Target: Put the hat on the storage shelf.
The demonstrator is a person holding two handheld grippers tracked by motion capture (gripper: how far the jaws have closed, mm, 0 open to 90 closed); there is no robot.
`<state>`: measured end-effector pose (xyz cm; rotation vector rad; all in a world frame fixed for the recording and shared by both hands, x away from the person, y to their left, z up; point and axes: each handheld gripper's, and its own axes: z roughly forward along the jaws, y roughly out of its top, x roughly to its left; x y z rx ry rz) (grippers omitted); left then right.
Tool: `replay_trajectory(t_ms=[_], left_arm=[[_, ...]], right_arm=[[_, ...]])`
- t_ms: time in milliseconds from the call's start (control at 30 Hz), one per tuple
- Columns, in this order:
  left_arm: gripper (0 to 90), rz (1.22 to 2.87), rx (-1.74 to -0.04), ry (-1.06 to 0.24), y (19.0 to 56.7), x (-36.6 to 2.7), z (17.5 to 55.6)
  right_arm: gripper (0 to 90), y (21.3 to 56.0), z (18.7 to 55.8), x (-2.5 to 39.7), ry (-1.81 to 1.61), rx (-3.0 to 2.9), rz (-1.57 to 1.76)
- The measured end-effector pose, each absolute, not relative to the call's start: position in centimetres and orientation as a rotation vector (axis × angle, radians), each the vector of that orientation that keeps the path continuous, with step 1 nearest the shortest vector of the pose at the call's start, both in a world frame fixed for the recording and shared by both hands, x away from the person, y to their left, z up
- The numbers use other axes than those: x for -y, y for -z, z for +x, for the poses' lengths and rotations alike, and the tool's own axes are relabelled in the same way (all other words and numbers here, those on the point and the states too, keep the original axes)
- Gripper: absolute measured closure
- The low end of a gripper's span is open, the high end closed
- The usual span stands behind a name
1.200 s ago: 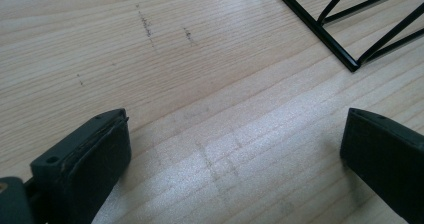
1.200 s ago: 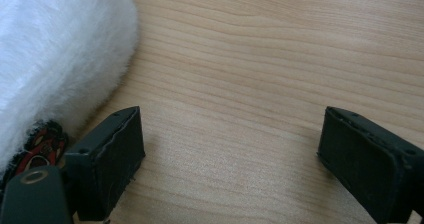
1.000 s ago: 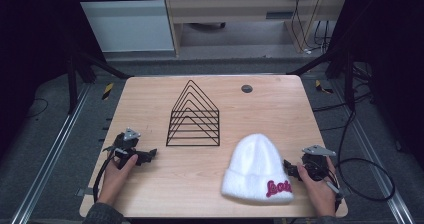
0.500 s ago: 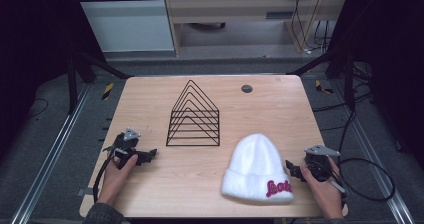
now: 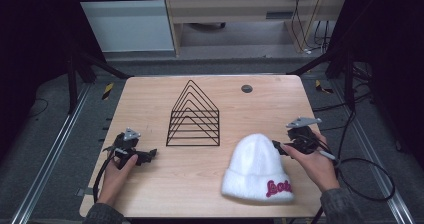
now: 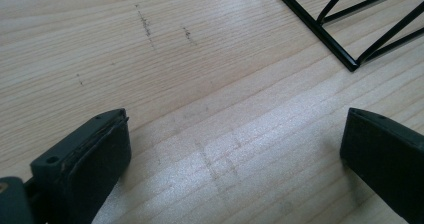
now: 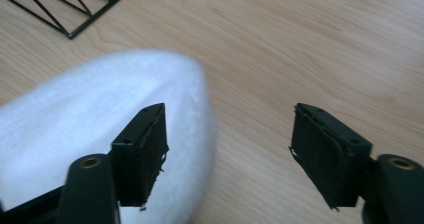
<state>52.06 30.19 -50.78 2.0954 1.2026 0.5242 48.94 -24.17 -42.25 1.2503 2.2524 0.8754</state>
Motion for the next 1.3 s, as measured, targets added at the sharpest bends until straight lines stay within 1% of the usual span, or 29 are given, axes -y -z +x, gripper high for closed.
replay_trajectory(t_ms=[167,433,700,767,900,967,1067,1300], left_arm=[[0.0,2.093,-1.202,-0.525,50.8,-30.2,52.1],[0.0,2.093,-1.201,-0.527,50.8,-30.2,52.1],[0.0,2.093,-1.202,-0.525,50.8,-30.2,52.1],[0.0,2.094,-1.201,-0.525,50.8,-30.2,52.1],[0.0,2.094,-1.201,-0.526,50.8,-30.2,52.1],[0.0,2.094,-1.201,-0.526,50.8,-30.2,52.1],[0.0,2.097,-1.2,-0.526,50.8,-30.2,52.1],[0.0,2.098,-1.202,-0.527,50.8,-30.2,52.1]], right_arm=[[38.0,43.5,51.2,22.2,-0.877,-2.324,1.288],[39.4,44.8,53.3,19.6,-0.787,-2.397,1.329],[42.7,46.2,54.5,18.7,-0.723,-2.428,1.378],[47.7,46.5,54.8,18.5,-0.714,-2.441,1.377],[72.6,46.7,54.8,18.1,-0.702,-2.469,1.368],[80.8,46.2,54.4,18.1,-0.735,-2.465,1.351],[81.6,45.7,53.9,18.1,-0.759,-2.459,1.312],[82.0,42.4,50.9,18.4,-0.895,-2.399,1.198]])
